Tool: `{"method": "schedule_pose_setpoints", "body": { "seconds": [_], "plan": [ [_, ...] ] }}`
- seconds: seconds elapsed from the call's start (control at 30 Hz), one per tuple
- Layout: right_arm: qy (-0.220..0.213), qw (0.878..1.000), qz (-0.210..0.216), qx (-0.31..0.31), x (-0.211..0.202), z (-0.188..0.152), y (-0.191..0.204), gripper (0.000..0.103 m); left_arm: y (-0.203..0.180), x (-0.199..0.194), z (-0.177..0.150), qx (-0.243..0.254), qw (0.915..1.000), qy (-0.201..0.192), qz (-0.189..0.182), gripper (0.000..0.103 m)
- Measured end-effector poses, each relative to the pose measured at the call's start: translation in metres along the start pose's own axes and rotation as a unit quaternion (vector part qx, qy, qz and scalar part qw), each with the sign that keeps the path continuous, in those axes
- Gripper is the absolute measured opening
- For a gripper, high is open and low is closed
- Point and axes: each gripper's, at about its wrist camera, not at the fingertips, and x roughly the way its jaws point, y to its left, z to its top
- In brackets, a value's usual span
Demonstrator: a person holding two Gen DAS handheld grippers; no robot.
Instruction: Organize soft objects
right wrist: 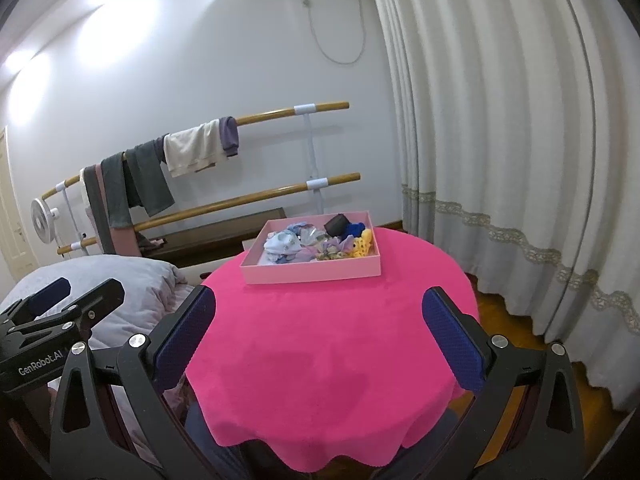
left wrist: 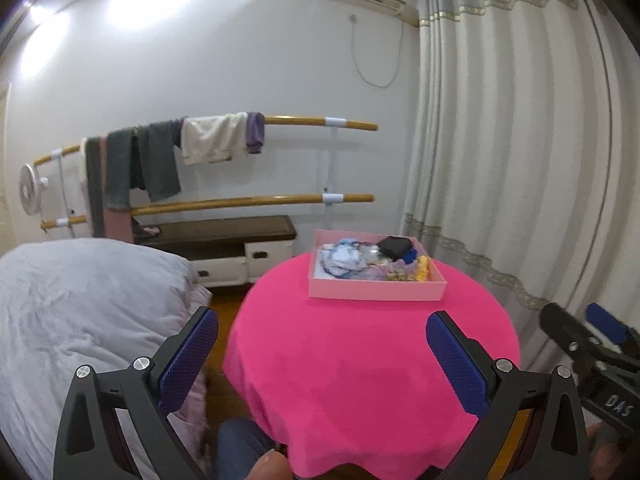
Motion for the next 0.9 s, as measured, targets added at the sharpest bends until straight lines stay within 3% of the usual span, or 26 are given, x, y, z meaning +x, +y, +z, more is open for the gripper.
{"method": "schedule_pose_setpoints", "body": {
  "seconds": [0.1,0.3,0.9],
  "plan": [
    [-0.002,1.0,-0.002,-0.002,-0.001,0.0,0.0,0.103,-0.003,-0.004,0.0,0.009,0.9998,-0.005,0.016,0.103],
    [-0.002,1.0,-0.004,-0.004,-0.001,0.0,0.0,0.103,-0.004,-0.012,0.0,0.002,1.0,-0.001,-0.008,0.103],
    [0.0,1.0,-0.003,-0.003,0.001,0.0,0.001,0.103,-0.006,-0.014,0.004,0.004,0.9999,0.005,-0.012,0.103]
  ]
}}
